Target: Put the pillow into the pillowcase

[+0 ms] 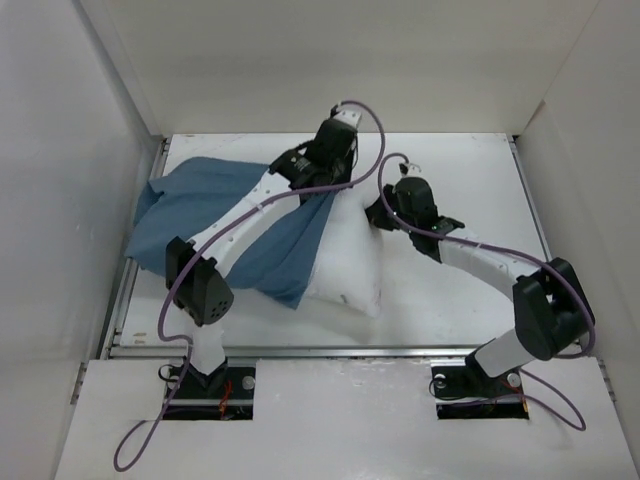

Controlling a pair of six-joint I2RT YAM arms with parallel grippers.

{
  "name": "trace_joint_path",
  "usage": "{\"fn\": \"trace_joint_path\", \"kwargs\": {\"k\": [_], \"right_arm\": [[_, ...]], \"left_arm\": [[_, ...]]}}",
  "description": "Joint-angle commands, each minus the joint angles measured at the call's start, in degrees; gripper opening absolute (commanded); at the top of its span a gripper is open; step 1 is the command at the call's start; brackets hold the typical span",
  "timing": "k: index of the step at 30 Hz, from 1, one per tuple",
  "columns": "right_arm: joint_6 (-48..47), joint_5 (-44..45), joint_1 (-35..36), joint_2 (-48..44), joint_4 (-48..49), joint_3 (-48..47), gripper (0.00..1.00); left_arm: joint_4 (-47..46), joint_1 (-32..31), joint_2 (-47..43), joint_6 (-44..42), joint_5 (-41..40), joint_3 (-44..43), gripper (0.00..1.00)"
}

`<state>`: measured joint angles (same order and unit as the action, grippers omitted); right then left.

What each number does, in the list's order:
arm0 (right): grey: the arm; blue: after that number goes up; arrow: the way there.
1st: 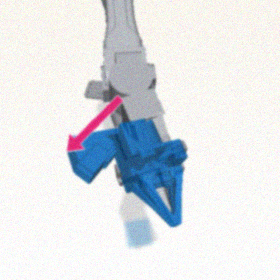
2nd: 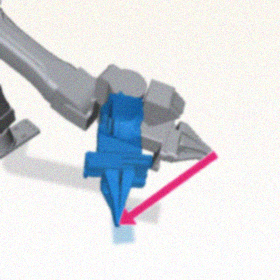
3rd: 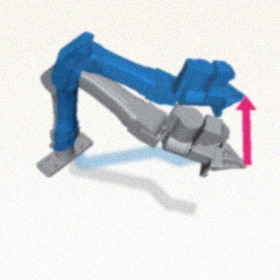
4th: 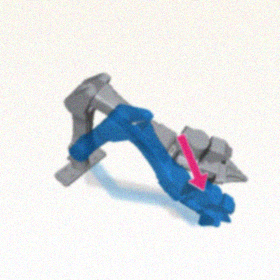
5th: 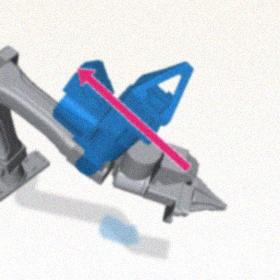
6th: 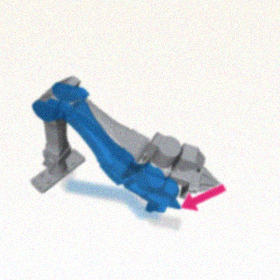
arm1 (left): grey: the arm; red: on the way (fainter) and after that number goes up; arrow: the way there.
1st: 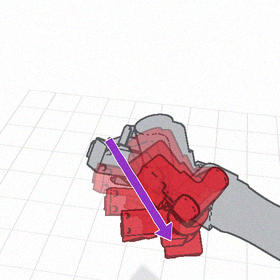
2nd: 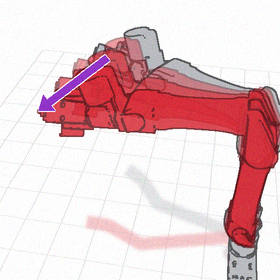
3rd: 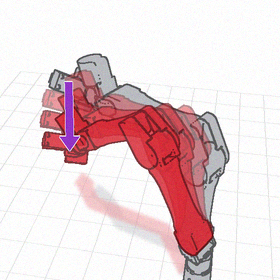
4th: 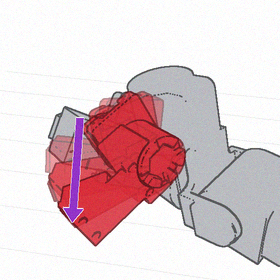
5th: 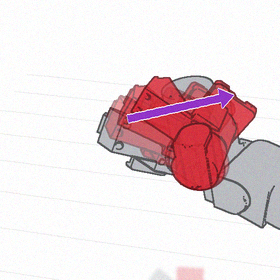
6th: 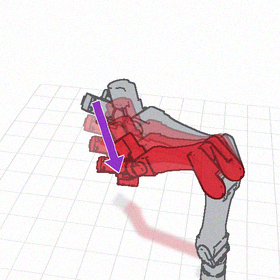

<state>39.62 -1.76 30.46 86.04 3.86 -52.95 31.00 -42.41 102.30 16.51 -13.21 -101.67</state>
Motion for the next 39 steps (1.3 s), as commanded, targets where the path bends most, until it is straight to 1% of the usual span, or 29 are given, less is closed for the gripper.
{"fn": "trace_joint_path", "kwargs": {"k": [1,3,4,7,9,11,12,13,14,15,16,17,20,21,22,24,25,26,27,28,29,30,31,33,34,35,37,38,39], "right_arm": [[-1.1,3.9,0.4,-1.1,8.4,-9.0,0.0],[-0.5,5.5,0.4,-2.4,9.1,-9.6,0.0],[0.3,6.8,0.4,-2.4,9.1,-9.6,0.0],[0.8,11.2,0.4,-3.8,10.6,-9.6,0.0],[-0.3,16.1,0.4,-4.6,12.8,-9.6,0.0],[-3.7,23.7,0.4,-5.2,12.8,-13.1,0.0],[-5.7,30.0,-0.1,-5.2,11.7,-19.3,0.0],[-8.0,32.6,-0.1,-4.4,10.1,-23.3,0.0],[-12.8,35.0,-0.1,-4.4,6.6,-27.3,0.0],[-15.2,38.6,0.5,-4.4,5.5,-30.7,0.0],[-17.9,40.8,1.3,-4.4,5.5,-34.2,0.0],[-24.3,43.1,2.5,-6.0,9.4,-34.2,0.0],[-36.1,51.9,8.9,-8.3,20.6,-28.4,0.0],[-41.1,53.8,10.5,-8.8,24.7,-27.0,0.0],[-43.1,56.0,13.5,-8.8,25.8,-25.6,0.0],[-45.4,55.2,16.8,-8.8,27.5,-21.2,0.0],[-45.4,53.4,18.2,-8.8,26.6,-20.0,0.0],[-44.6,48.7,21.2,-8.8,25.5,-17.5,0.0],[-43.3,47.9,22.6,-8.8,24.5,-16.0,0.0],[-38.3,47.9,23.7,-8.8,22.5,-14.5,0.0],[-34.3,47.9,24.2,-8.8,19.9,-13.1,0.0],[-29.2,47.9,24.2,-9.5,16.0,-10.9,0.0],[-21.7,49.1,24.2,-10.2,10.6,-9.3,0.0],[-15.0,47.7,24.2,-11.5,5.1,-4.5,0.0],[-12.2,47.0,24.2,-13.1,3.2,-2.6,0.0],[-7.8,46.1,24.2,-13.9,-0.2,-0.9,0.01],[-4.1,45.2,24.2,-15.4,-3.8,3.2,0.03],[-1.1,45.7,24.2,-16.7,-7.3,4.2,0.04],[0.1,45.7,24.2,-17.3,-8.9,5.0,0.07]], "left_arm": [[-4.9,-3.5,1.6,-4.8,17.0,-19.8,0.0],[-1.1,-6.9,5.2,-7.8,17.5,-29.8,0.0],[-0.5,-7.9,5.9,-8.8,19.7,-31.3,0.0],[-0.5,-10.1,6.5,-10.3,20.2,-30.6,0.0],[-1.9,-10.1,7.6,-10.9,17.9,-30.6,0.0],[-2.4,-7.3,9.3,-10.9,16.9,-38.1,0.0],[-3.1,-6.1,10.5,-10.0,15.9,-42.0,0.0],[-3.1,-3.8,11.4,-10.0,15.2,-45.6,0.0],[-5.6,-2.8,11.4,-9.4,14.4,-48.0,0.0],[-7.2,-1.9,10.0,-7.4,14.4,-47.4,0.0],[-8.9,-0.6,5.8,-7.4,14.4,-45.1,0.0],[-13.4,-0.6,3.1,-6.9,15.4,-37.8,0.0],[-19.3,-0.6,-5.3,-5.8,17.4,-27.6,0.01],[-19.3,-0.6,-6.5,-5.8,18.1,-24.7,0.01],[-18.6,-0.6,-7.4,-5.8,19.4,-23.3,0.01],[-17.3,-0.6,-10.3,-3.7,20.2,-18.0,0.13],[-16.8,-0.6,-11.3,-3.7,20.2,-15.7,0.29],[-16.8,-0.6,-12.4,-2.9,19.3,-13.1,0.7],[-16.2,-0.6,-15.0,-1.9,17.9,-10.4,1.0],[-16.2,-0.6,-16.4,0.3,14.0,-4.9,1.0],[-15.6,-0.6,-17.9,1.1,12.0,-2.2,1.0],[-15.6,-0.6,-21.0,2.2,9.9,0.3,1.0],[-15.1,-0.6,-22.7,3.2,8.0,5.3,1.0],[-14.5,-0.6,-26.2,6.2,4.3,10.2,1.0],[-14.5,-0.6,-29.8,7.2,3.4,12.8,1.0],[-14.5,-0.6,-31.7,8.2,1.5,18.1,1.0],[-14.5,-0.6,-36.7,11.4,-0.4,23.3,1.0],[-13.1,-0.6,-37.9,12.4,-2.3,27.1,1.0],[-12.1,-0.6,-38.8,13.4,-3.2,28.5,1.0]]}}
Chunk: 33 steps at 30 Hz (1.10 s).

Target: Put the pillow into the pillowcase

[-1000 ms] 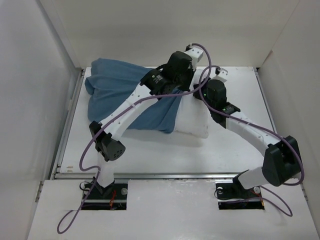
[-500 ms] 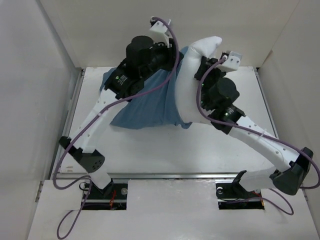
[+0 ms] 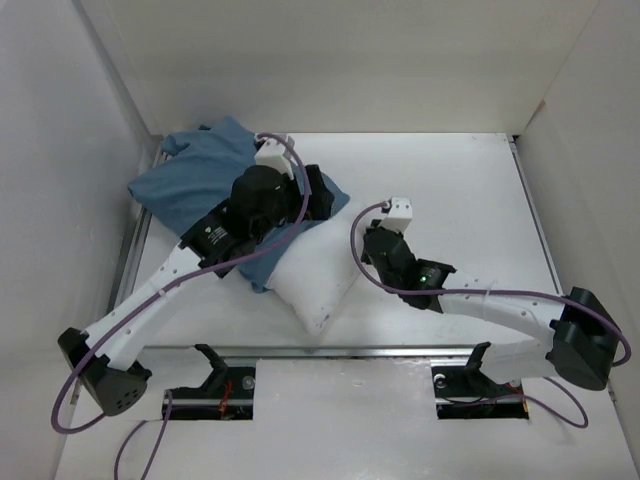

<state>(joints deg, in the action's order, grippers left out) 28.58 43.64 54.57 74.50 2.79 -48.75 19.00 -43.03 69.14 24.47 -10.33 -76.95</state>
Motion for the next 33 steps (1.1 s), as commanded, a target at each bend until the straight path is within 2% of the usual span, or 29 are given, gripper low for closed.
{"fn": "trace_joint_path", "kwargs": {"k": [1,3,4,5,8,9,11,12,15,18,20,23,24,27,29,30,33], "right_arm": [[12.5,0.8,0.1,-6.3,-9.4,2.1,0.1],[14.9,0.8,0.1,-7.5,-13.0,2.6,0.27],[15.5,1.5,0.1,-7.5,-14.3,3.3,0.41],[15.5,2.1,0.1,-8.0,-15.5,3.3,0.62],[10.5,4.1,0.1,-8.1,-19.4,2.8,0.7],[8.5,5.4,0.1,-8.6,-19.9,2.8,0.81],[5.2,8.9,0.1,-8.6,-21.5,2.0,0.87],[3.5,9.5,0.1,-9.2,-21.5,0.4,0.97],[1.0,9.6,0.1,-9.7,-20.9,-4.5,1.0],[-1.4,8.3,0.1,-8.9,-12.9,-6.8,1.0],[-7.4,7.6,0.1,-4.1,-5.1,-9.5,1.0],[-11.3,8.1,0.1,8.9,-4.0,-20.0,1.0],[-11.3,8.7,0.1,12.4,-6.5,-23.4,1.0],[-11.3,8.8,0.1,23.0,-9.1,-32.9,1.0],[-10.0,4.7,-0.5,25.3,-9.1,-33.8,1.0],[-9.2,3.0,-1.2,25.9,-9.1,-33.3,1.0],[-4.2,-6.2,-4.4,25.9,-10.8,-28.5,1.0]], "left_arm": [[1.1,0.0,-6.4,8.0,-7.0,5.0,1.0],[4.8,0.0,-7.4,11.3,-9.6,8.4,1.0],[5.7,-0.5,-8.4,12.2,-9.6,9.6,1.0],[6.6,-0.5,-9.4,14.4,-10.6,10.8,1.0],[11.4,-0.5,-11.6,18.4,-13.0,15.8,1.0],[13.6,-0.5,-13.7,20.1,-13.5,17.3,1.0],[15.4,-0.5,-16.0,25.2,-14.8,21.7,1.0],[16.2,-0.5,-18.8,27.1,-15.3,23.1,1.0],[20.0,-0.5,-22.8,36.1,-18.0,27.3,1.0],[24.1,-0.5,-27.4,47.0,-22.3,32.7,1.0],[22.2,-0.5,-29.6,49.1,-22.9,36.7,1.0],[14.0,0.8,-30.1,46.1,-22.4,39.4,1.0],[12.0,1.4,-30.1,45.1,-21.8,40.0,1.0],[5.3,4.3,-25.6,40.2,-20.5,40.0,1.0],[1.9,6.5,-22.6,38.1,-18.1,40.0,1.0],[-3.6,9.0,-19.6,35.8,-16.1,40.0,1.0],[-10.2,14.2,-12.3,29.2,-8.4,38.8,1.0]]}}
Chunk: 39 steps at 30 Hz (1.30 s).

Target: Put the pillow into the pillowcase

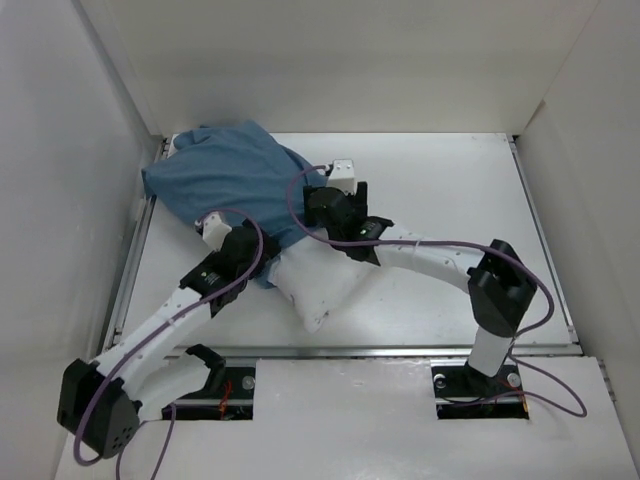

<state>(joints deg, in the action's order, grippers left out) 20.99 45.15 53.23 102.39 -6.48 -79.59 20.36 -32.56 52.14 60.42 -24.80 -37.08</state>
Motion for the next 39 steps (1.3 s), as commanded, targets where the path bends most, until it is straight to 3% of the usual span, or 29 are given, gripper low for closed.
{"fn": "trace_joint_path", "kwargs": {"k": [1,7,13,18,24,27,31,35,39], "right_arm": [[4.3,-10.1,-3.8,-3.8,-1.5,4.3,1.0],[12.0,-15.3,-5.1,-11.8,-4.7,22.3,1.0],[17.6,-20.5,-5.1,-25.8,-9.1,33.1,0.98],[13.1,-17.8,-5.1,-39.4,-11.9,32.1,1.0],[-0.7,-23.1,-2.5,-44.5,-13.8,21.2,1.0],[-4.5,-27.1,1.5,-40.4,-15.4,14.6,1.0],[-11.8,-26.7,8.9,-29.2,-16.5,6.1,1.0],[-26.6,-15.3,17.7,-12.1,-19.4,-2.7,1.0],[-34.0,-3.5,19.4,-1.3,-19.4,-7.9,1.0]], "left_arm": [[-14.6,4.7,6.6,-8.0,8.8,-2.5,1.0],[-21.9,6.9,19.7,-20.1,14.4,-11.9,0.96],[-24.4,1.4,22.7,-24.6,16.4,-18.8,0.93],[-21.3,0.8,14.5,-24.0,15.9,-15.0,1.0],[-10.2,0.8,-0.3,-15.1,5.1,-7.1,1.0],[2.0,0.8,-8.4,-5.7,-2.3,-4.3,1.0],[14.7,0.8,-17.5,3.1,-4.7,-2.4,1.0],[19.6,0.8,-24.2,6.4,-4.0,-1.3,1.0],[20.7,0.8,-29.4,6.3,-4.3,-3.2,1.0]]}}
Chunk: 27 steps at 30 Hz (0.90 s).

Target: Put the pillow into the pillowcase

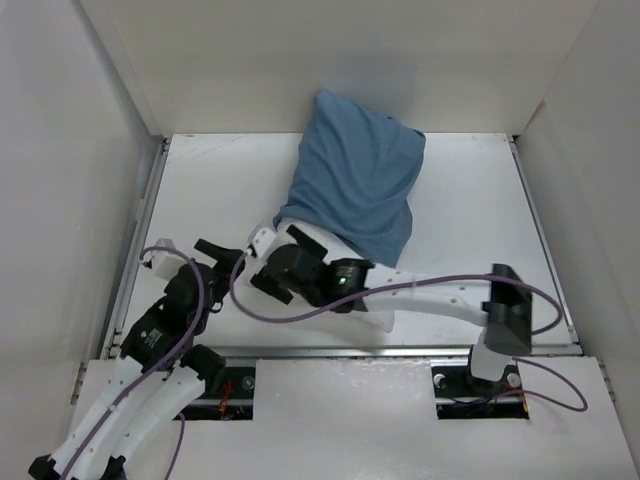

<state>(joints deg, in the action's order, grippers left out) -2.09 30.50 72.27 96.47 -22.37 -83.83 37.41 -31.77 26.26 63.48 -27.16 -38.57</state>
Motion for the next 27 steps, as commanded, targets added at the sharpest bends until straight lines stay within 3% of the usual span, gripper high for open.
{"fn": "trace_joint_path", "kwargs": {"k": [1,6,9,10,12,13,14,20,27], "right_arm": [[-12.1,11.2,0.3,5.9,-2.9,-3.7,1.0],[-14.9,8.8,0.3,10.6,2.3,-0.6,1.0],[-13.9,12.5,-0.3,14.3,6.0,0.1,0.97],[-12.7,12.5,-0.8,15.0,6.0,-0.4,0.74],[-8.5,13.8,-3.0,15.6,6.6,-1.1,0.44],[-6.5,13.8,-3.8,13.9,6.6,-1.1,0.19],[-6.5,13.8,-4.6,12.5,6.6,-1.1,0.03],[-4.9,14.5,-8.8,-3.4,11.6,0.4,0.0],[-4.3,10.4,-13.9,-17.4,9.6,-3.6,0.0]], "left_arm": [[4.8,0.0,-4.2,3.2,-3.4,-2.6,1.0],[10.3,0.0,-6.5,4.4,-7.1,-7.3,1.0],[10.3,0.0,-7.6,3.5,-7.1,-9.0,1.0],[9.7,0.0,-7.6,3.5,-7.1,-9.0,1.0],[10.6,0.0,-8.2,3.5,-7.6,-9.0,1.0],[11.1,0.0,-8.2,3.5,-7.6,-9.5,1.0],[11.1,0.0,-8.2,3.5,-7.6,-9.5,1.0],[4.8,0.0,-7.7,-1.3,-4.8,-7.0,1.0],[-22.4,0.0,3.7,-18.8,14.4,3.1,1.0]]}}
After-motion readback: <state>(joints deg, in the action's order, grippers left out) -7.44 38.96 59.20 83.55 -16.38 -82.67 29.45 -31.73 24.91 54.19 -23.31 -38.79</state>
